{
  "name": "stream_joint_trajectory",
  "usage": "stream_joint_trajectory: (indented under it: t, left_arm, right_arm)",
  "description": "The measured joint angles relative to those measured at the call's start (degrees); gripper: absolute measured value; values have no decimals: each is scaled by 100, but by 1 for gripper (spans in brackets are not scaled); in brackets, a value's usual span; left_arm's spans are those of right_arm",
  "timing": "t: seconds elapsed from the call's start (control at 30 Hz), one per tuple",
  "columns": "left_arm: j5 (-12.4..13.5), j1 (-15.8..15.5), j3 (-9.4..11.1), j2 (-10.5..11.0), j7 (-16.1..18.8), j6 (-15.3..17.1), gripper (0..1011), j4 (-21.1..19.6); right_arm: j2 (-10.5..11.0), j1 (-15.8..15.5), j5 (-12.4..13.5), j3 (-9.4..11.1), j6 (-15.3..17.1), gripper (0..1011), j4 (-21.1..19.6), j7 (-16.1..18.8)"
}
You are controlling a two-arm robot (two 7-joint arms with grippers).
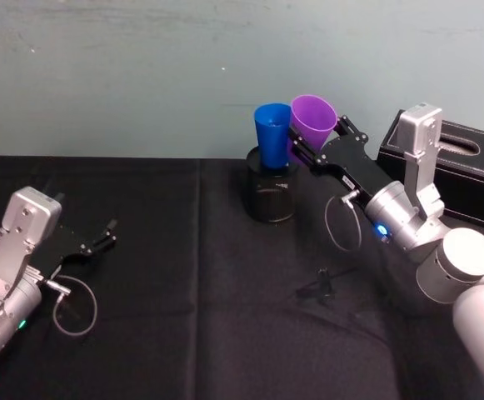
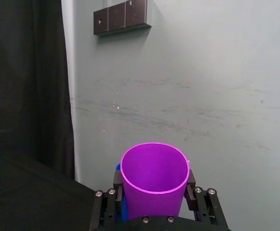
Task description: Pick up one cup with a gripper and tap it against the other cup.
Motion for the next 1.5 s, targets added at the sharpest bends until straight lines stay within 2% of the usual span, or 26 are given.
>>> stream_joint_trajectory:
  t: [0.13,0.3,0.33,0.53,0.67,0.83,1.5]
  left_arm:
    - [0,0,0,0,0,0,1011,0]
    - [0,0,0,0,0,0,1011,0]
    - [0,0,0,0,0,0,1011,0]
    - [0,0,0,0,0,0,1012,0]
    - [0,0,0,0,0,0,1011,0]
    - [0,0,0,0,0,0,1011,0]
    - [0,0,0,0,0,0,1011,0]
  right_arm:
    - [47,-163,-5,1,212,726,-331,-110]
    - [156,-572,-40,-23,682,726,-1073,-375]
    - [156,-572,-40,-23,682,726,-1073,-375]
    - [328,-992,-54,-73,1082,726,-1861,-573]
    - [412,-1151,-57,-90,1182,726,-2150,-653]
    - [503,-1278,-57,-116,1256,726,-2353,-677]
    - [487,-1271,-61,-109,1266,726,-2344,-691]
